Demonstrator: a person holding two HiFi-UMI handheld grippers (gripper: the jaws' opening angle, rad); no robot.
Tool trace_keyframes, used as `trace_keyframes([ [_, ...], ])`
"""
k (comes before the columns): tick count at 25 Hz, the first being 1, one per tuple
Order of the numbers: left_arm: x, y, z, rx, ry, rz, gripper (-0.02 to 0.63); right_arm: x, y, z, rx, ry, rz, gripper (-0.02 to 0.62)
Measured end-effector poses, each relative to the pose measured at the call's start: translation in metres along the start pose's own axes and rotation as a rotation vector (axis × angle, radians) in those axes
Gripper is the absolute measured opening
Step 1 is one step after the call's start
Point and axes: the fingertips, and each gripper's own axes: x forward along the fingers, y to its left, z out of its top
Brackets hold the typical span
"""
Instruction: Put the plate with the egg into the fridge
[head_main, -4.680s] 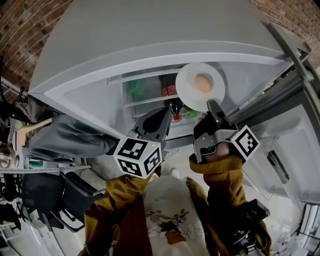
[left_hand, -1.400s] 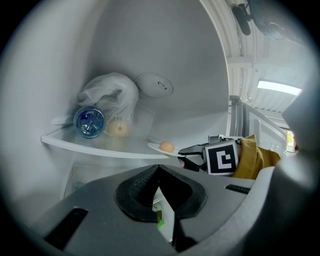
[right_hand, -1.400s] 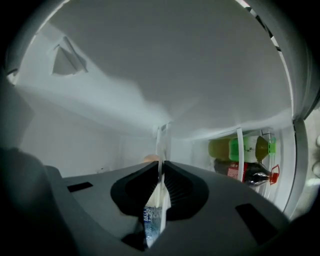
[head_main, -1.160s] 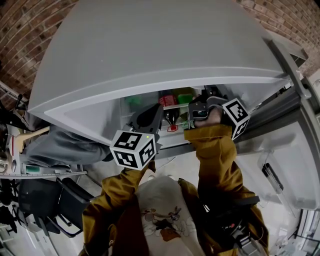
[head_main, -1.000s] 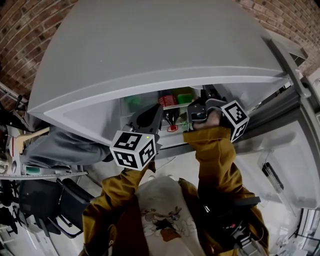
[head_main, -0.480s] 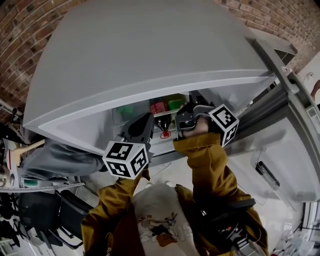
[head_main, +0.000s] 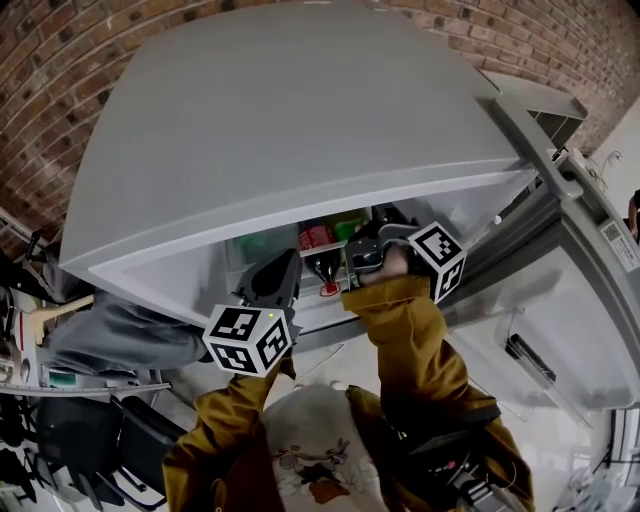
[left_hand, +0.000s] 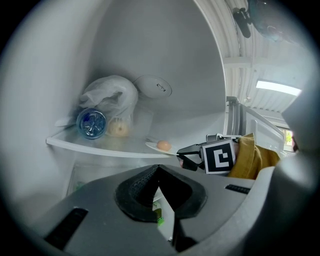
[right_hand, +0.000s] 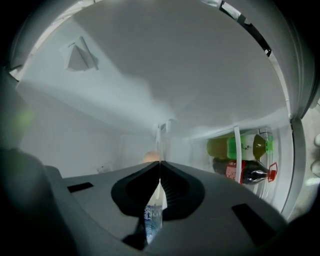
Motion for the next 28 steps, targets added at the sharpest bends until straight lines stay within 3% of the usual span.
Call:
trace_keyframes([
  [19, -0.015, -0.004, 0.002, -0.003, -0.018, 0.011, 0.008, -0.005, 0.0, 0.0, -0.006, 0.005, -0.009, 0.048],
  [28, -0.026, -0.015, -0.007, -0.017, -0.018, 0.012, 0.008, -0.033, -0.01, -0.018, -0.198, 0.044, -0.001, 0.048],
])
